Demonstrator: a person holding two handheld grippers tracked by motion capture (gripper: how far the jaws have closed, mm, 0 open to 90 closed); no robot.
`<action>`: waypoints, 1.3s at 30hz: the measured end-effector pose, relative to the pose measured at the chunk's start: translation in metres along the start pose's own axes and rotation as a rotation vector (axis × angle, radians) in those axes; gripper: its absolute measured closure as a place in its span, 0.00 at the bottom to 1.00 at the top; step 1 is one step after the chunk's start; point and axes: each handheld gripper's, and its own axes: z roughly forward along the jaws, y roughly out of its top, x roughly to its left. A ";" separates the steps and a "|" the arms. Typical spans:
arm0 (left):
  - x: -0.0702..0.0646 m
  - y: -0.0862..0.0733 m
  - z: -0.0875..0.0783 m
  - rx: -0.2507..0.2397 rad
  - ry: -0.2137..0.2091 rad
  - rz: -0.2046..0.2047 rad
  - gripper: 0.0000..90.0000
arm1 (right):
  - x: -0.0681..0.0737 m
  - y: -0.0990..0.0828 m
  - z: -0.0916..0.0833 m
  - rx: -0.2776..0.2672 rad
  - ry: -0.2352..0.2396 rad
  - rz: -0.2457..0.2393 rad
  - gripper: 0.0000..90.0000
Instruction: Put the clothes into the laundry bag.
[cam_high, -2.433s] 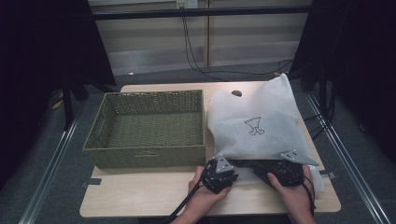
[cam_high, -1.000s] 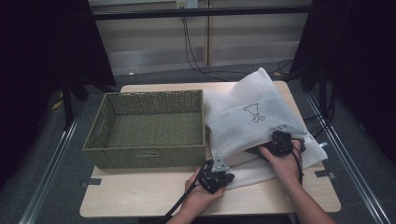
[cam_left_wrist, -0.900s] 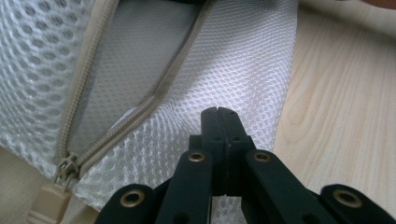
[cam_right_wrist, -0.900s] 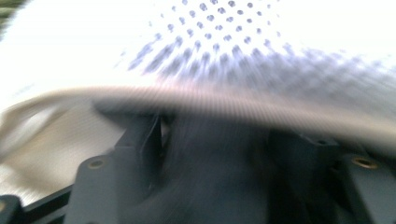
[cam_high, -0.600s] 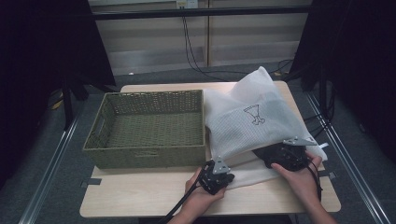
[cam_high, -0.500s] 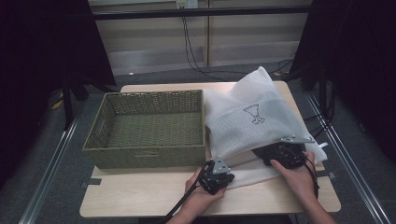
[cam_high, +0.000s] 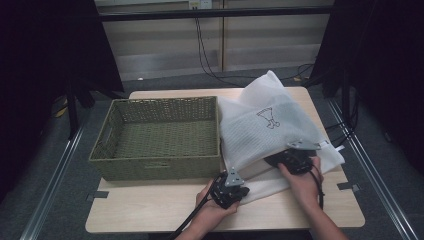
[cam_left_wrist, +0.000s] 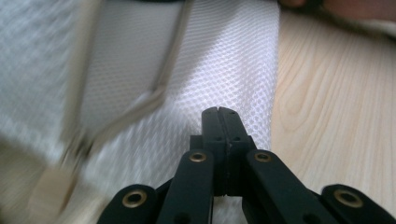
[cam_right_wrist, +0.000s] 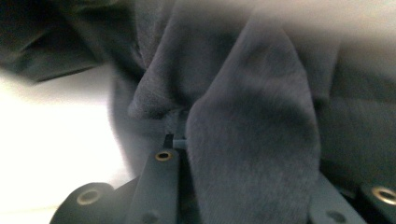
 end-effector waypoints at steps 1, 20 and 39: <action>0.001 -0.001 -0.002 0.010 0.002 0.018 1.00 | -0.022 -0.005 -0.005 0.011 0.055 0.078 0.81; -0.007 0.018 -0.013 -0.117 -0.019 -0.060 0.86 | 0.013 -0.029 -0.047 0.070 0.057 0.092 0.80; -0.012 0.013 0.018 -0.001 -0.011 -0.032 1.00 | 0.030 -0.002 -0.019 -0.005 0.153 -0.029 0.55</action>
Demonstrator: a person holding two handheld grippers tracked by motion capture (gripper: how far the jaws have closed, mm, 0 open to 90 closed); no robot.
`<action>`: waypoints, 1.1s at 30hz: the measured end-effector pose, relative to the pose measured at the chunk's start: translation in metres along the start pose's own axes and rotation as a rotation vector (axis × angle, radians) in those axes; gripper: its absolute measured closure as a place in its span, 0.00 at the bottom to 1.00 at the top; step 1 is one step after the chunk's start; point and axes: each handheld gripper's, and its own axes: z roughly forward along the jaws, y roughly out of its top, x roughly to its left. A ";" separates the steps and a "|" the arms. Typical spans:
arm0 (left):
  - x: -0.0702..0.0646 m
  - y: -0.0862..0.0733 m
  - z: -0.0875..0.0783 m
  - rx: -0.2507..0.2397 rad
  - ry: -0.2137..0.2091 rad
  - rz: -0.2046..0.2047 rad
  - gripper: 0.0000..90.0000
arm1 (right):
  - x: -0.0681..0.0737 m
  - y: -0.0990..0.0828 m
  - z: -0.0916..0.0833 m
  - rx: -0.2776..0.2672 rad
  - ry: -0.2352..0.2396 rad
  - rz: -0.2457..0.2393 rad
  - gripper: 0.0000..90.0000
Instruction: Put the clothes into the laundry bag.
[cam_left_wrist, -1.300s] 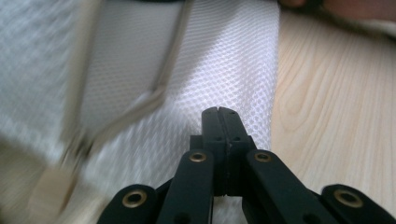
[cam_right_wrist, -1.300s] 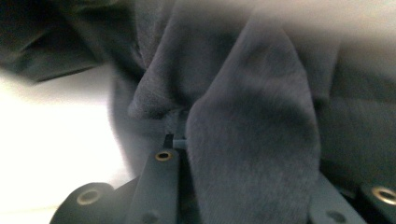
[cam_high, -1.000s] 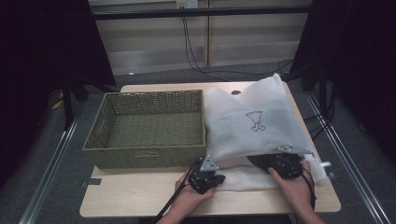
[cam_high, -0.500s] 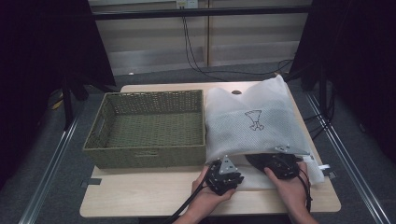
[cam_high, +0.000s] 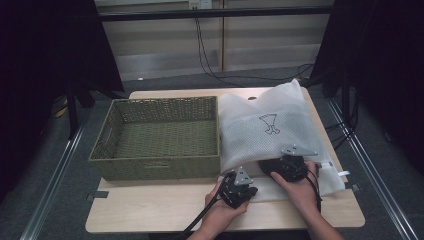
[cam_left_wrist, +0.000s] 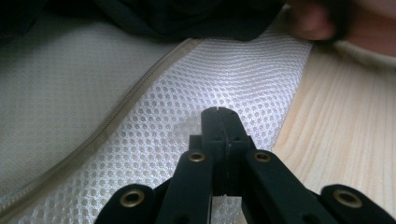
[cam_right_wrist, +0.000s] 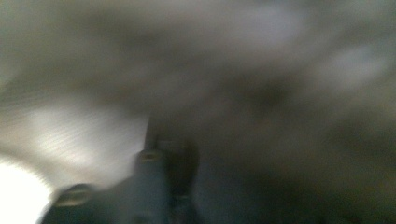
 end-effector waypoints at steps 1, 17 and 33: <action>0.000 0.000 0.000 -0.004 -0.004 -0.010 1.00 | 0.003 -0.001 -0.007 0.002 0.024 -0.015 0.48; 0.000 0.000 0.000 0.000 0.016 -0.017 1.00 | -0.020 -0.020 -0.054 0.014 -0.099 0.085 0.32; -0.006 0.000 0.001 -0.007 0.051 0.009 1.00 | 0.003 -0.008 -0.037 0.003 0.103 0.062 0.55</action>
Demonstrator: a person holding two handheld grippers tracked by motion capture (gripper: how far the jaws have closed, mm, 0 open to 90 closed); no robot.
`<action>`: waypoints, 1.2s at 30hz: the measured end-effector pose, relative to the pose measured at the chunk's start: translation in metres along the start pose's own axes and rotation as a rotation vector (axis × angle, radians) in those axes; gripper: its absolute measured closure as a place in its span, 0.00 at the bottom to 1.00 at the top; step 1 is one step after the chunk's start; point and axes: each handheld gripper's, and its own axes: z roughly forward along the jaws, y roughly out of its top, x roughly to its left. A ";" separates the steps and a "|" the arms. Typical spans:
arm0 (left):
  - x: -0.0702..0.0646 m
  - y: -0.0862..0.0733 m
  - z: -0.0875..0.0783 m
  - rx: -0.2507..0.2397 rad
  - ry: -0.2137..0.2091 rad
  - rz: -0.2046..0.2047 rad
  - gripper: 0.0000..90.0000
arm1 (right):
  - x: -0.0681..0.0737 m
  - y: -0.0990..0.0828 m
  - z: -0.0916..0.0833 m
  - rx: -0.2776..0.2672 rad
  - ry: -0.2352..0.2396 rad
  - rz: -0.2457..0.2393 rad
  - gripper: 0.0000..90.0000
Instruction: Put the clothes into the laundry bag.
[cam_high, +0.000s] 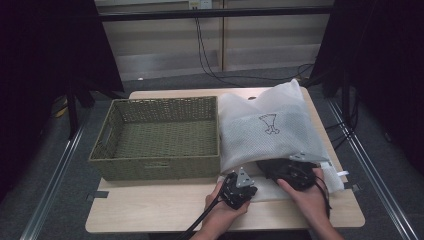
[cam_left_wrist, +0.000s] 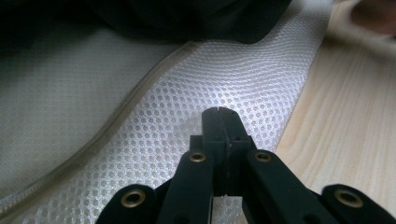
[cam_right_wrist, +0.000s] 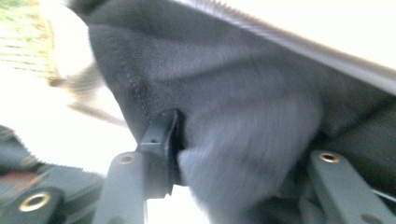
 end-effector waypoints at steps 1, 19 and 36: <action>0.000 0.000 0.000 0.000 0.000 0.000 1.00 | 0.000 0.000 0.000 0.000 0.000 0.000 0.55; 0.004 0.000 0.000 0.004 -0.017 -0.011 1.00 | -0.015 0.004 -0.076 -0.242 -0.085 -0.046 0.39; 0.006 0.000 -0.001 0.008 -0.016 -0.020 1.00 | -0.006 0.021 -0.038 -0.256 -0.035 -0.219 0.95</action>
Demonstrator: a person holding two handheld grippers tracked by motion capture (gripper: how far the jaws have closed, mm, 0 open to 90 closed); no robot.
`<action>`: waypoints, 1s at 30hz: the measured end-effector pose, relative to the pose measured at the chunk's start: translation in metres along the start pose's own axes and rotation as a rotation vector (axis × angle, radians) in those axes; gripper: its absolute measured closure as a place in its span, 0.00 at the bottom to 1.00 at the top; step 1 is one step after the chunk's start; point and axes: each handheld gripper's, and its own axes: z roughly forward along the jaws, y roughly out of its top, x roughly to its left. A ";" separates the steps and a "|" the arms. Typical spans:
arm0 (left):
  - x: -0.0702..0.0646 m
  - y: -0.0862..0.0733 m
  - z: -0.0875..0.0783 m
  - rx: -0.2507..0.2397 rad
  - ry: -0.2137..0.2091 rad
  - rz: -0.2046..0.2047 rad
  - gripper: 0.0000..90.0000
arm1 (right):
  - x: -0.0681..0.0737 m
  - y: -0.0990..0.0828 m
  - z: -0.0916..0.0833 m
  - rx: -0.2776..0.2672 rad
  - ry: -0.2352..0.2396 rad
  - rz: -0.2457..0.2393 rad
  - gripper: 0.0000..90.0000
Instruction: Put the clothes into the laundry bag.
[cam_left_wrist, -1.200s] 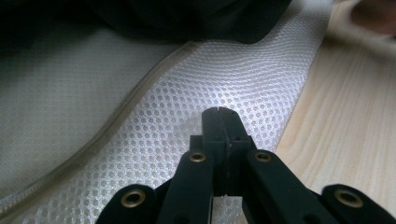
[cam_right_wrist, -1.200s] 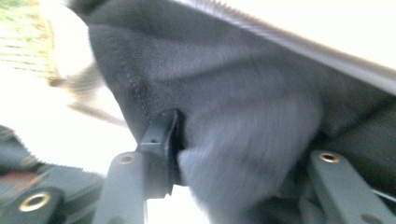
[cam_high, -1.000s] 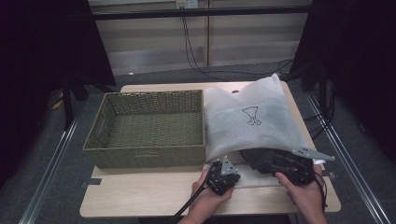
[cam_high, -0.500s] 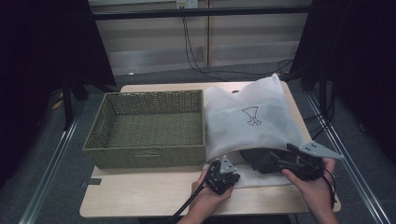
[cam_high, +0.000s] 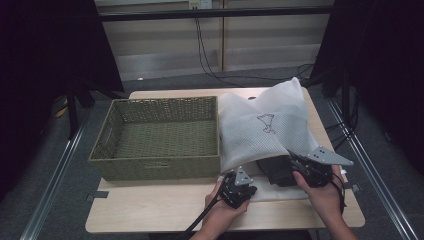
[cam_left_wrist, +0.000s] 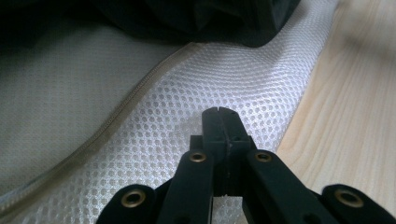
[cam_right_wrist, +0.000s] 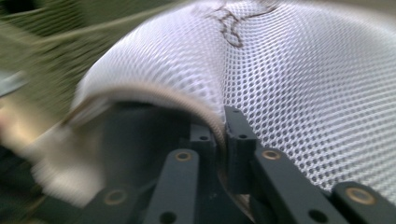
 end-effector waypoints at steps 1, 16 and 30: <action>0.000 0.000 0.001 -0.010 -0.004 -0.014 1.00 | -0.002 -0.007 0.000 0.070 0.109 0.028 0.96; -0.003 0.000 0.000 -0.004 -0.005 0.031 1.00 | -0.053 -0.018 0.091 0.316 -0.027 0.284 0.98; 0.002 0.000 0.001 -0.011 -0.026 -0.025 1.00 | -0.019 -0.026 0.024 0.400 0.183 0.093 0.98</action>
